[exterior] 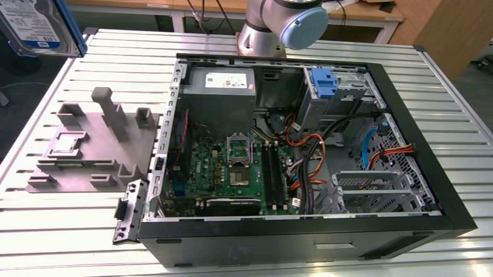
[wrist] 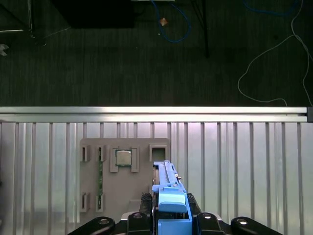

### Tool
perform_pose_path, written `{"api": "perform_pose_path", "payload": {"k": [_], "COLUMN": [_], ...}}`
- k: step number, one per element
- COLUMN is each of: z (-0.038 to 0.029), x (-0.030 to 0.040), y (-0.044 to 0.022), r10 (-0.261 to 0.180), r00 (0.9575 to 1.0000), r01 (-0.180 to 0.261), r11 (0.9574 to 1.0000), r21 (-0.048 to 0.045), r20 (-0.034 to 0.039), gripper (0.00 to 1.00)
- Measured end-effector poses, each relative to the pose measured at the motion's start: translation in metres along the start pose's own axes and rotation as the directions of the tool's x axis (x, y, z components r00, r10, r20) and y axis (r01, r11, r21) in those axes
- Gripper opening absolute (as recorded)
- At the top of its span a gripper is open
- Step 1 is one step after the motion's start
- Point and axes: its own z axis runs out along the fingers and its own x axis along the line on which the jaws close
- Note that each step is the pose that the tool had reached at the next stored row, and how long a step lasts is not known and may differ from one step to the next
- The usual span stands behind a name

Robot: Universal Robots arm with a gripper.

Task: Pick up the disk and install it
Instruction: 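Pick up the disk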

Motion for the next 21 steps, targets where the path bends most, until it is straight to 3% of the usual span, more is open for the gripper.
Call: {"api": "perform_pose_path", "payload": {"k": [7, 21], "z": [-0.0106, -0.0112], "x": [0.0001, 0.0022], "y": [0.0002, -0.0054], "r10": [0.000, 0.000], "r00": [1.0000, 1.0000], "r01": [0.000, 0.000], "r11": [1.0000, 1.0000], "r21": [-0.0001, 0.0000], "r20": [0.0014, 0.0014], "gripper": [0.37, 0.37]}}
